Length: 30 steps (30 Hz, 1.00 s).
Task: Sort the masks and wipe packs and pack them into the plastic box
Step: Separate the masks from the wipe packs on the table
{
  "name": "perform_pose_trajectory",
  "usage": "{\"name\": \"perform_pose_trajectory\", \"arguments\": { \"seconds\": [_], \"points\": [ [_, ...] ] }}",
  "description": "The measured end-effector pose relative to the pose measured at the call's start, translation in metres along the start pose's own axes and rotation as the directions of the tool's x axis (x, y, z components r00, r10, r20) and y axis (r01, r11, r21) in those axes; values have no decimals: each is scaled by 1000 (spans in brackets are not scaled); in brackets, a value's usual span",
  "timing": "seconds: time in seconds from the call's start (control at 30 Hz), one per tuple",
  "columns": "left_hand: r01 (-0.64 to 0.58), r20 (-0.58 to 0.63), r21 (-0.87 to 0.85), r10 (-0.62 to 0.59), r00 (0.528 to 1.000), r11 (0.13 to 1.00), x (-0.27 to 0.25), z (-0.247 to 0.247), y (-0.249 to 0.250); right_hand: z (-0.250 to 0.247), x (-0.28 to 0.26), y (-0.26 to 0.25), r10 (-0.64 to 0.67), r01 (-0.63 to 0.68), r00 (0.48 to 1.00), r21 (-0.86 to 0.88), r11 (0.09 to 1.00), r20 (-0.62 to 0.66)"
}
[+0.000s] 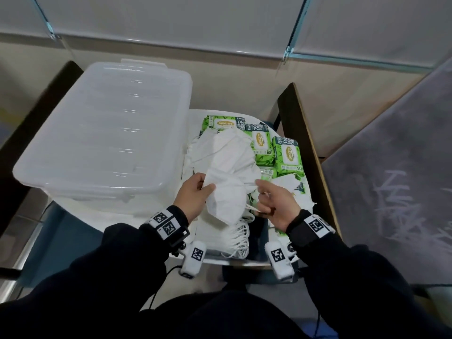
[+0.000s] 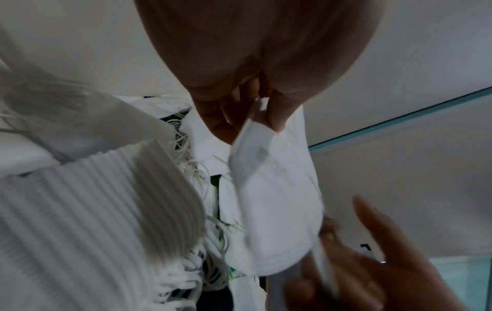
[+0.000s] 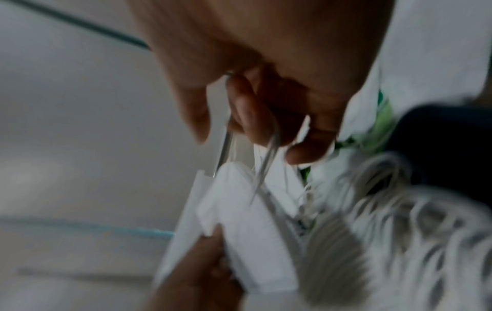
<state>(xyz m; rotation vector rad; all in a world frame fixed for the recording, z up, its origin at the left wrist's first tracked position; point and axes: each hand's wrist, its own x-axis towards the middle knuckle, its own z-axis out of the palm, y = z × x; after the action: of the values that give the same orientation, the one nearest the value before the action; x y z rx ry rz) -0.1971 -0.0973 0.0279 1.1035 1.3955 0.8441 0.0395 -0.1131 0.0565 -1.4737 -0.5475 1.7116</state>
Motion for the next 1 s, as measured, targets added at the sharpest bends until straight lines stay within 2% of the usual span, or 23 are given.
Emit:
{"name": "perform_pose_trajectory", "arguments": {
  "seconds": [0.07, 0.1, 0.23, 0.3, 0.4, 0.5, 0.57, 0.63, 0.67, 0.73, 0.8, 0.83, 0.87, 0.9, 0.93, 0.97, 1.0],
  "points": [
    [-34, 33, 33, 33, 999, 999, -4, -6, 3, 7, -10, 5, -86, 90, 996, -377, 922, 27],
    [-65, 70, 93, 59, 996, 994, -5, -9, 4, 9, -13, 8, -116, 127, 992, -474, 871, 53],
    [-212, 271, 403, 105, 957, 890, -15, -27, 13, 5, -14, 24, -208, 232, 972, -616, 753, 112],
    [-305, 346, 503, 135, 928, 809, -18, -35, 20, 6, -15, 32, -227, 255, 966, -619, 743, 125],
    [-415, 440, 604, 148, 885, 681, -20, -46, 27, 9, -20, 39, -202, 232, 972, -581, 780, 118],
    [-415, 465, 661, 93, 881, 625, -25, -55, 18, 5, -21, 42, -162, 197, 980, -468, 862, 113],
    [-382, 461, 692, 32, 887, 613, -30, -63, 6, -11, -17, 35, -202, 198, 979, -316, 928, 19],
    [-390, 462, 741, 8, 887, 546, -35, -69, -2, -29, -16, 26, -228, 205, 972, -281, 937, -52],
    [-396, 459, 750, 13, 888, 530, -37, -72, -3, -33, -15, 24, -235, 210, 971, -305, 929, -46],
    [-361, 427, 721, 30, 904, 591, -37, -71, 0, -27, -16, 26, -212, 212, 977, -331, 919, 36],
    [-272, 341, 658, 44, 939, 702, -34, -70, 1, -11, -12, 36, -197, 219, 975, -319, 922, 101],
    [-201, 277, 605, 33, 960, 770, -34, -70, 0, -4, -11, 41, -216, 246, 969, -366, 898, 120],
    [-112, 216, 521, -4, 976, 846, -34, -71, -3, 2, -9, 47, -246, 288, 958, -490, 823, 149],
    [4, 169, 393, -77, 983, 920, -37, -70, -8, 7, -10, 54, -254, 321, 946, -664, 675, 200],
    [140, 150, 222, -176, 973, 965, -42, -69, -12, 9, -11, 65, -245, 348, 934, -822, 451, 261],
    [266, 162, 56, -272, 949, 962, -48, -67, -17, 11, -10, 77, -216, 366, 921, -911, 192, 324],
    [355, 187, -63, -338, 922, 933, -54, -65, -21, 11, -7, 89, -190, 376, 908, -926, -27, 374]
  ]
}}
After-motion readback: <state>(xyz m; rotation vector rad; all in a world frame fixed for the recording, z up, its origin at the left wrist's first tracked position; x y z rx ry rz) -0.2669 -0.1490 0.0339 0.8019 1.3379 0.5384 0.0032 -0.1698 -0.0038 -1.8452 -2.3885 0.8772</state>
